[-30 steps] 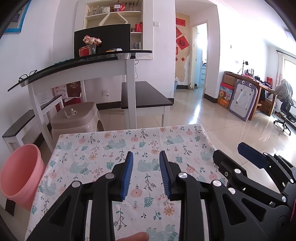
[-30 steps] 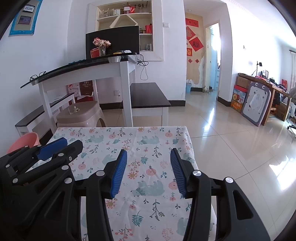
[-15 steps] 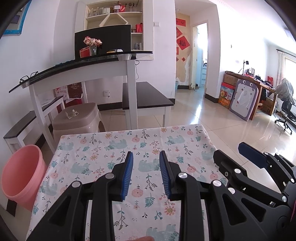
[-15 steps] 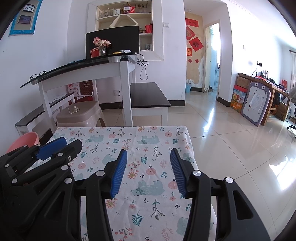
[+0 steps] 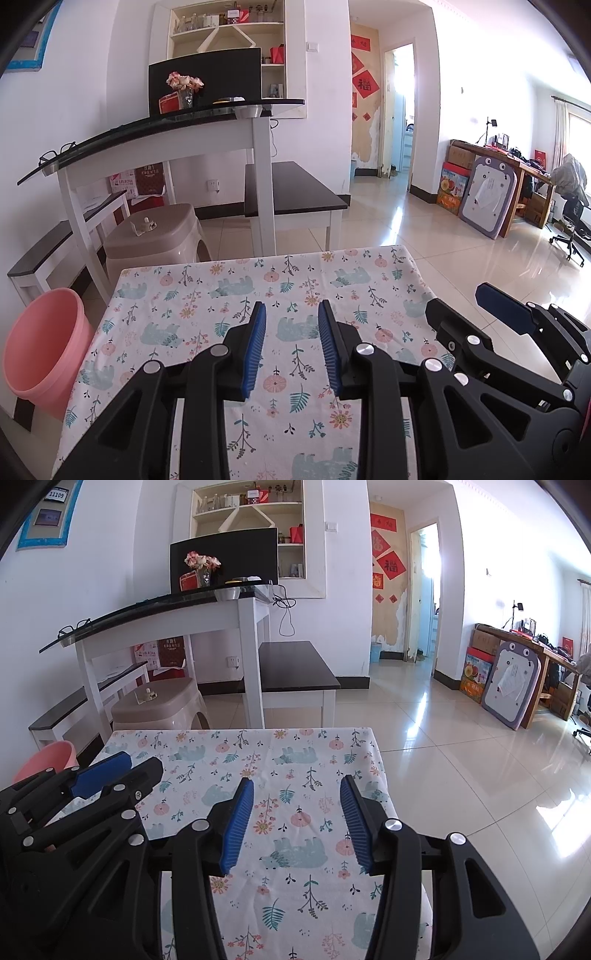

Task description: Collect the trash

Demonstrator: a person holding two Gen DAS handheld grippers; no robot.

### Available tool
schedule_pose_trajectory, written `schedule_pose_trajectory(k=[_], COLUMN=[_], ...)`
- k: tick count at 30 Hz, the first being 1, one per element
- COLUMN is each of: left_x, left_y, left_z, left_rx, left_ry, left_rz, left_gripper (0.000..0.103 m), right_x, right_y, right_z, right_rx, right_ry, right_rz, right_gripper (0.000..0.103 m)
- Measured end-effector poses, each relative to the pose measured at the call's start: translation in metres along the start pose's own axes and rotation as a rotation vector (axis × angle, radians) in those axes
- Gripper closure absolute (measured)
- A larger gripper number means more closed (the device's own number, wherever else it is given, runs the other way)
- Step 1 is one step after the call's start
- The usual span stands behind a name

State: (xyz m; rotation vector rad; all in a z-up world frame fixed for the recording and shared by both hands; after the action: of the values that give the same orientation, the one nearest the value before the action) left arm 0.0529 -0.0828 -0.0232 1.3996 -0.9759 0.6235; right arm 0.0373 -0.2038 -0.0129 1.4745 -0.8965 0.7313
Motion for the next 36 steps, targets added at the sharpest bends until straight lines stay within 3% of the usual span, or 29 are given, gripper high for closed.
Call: schedule_pose_trajectory(k=[36], left_x=[-0.0036], left_y=[-0.0024], left_z=[-0.0003], left_rx=[0.014], left_ry=[-0.011], left_rz=[-0.003], left_gripper=[0.075], right_x=[0.0022], right_y=[-0.001], right_z=[-0.0012], right_rx=[-0.001], right_ry=[0.001], right_rz=[-0.004], right_gripper=[0.054])
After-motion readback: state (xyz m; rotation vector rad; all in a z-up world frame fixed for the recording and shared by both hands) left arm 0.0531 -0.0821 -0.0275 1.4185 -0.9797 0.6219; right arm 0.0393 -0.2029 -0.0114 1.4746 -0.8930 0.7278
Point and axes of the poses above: each gripper's, at about its wrist camera, not at the fingertips, and y roughly against the way its jaws point, z to its right, x to its top, the point moved 3 cm from there along -y, roughly the way its jaws point, and after that the axes turned 6 degrees about -y, right-handed, at the moved point
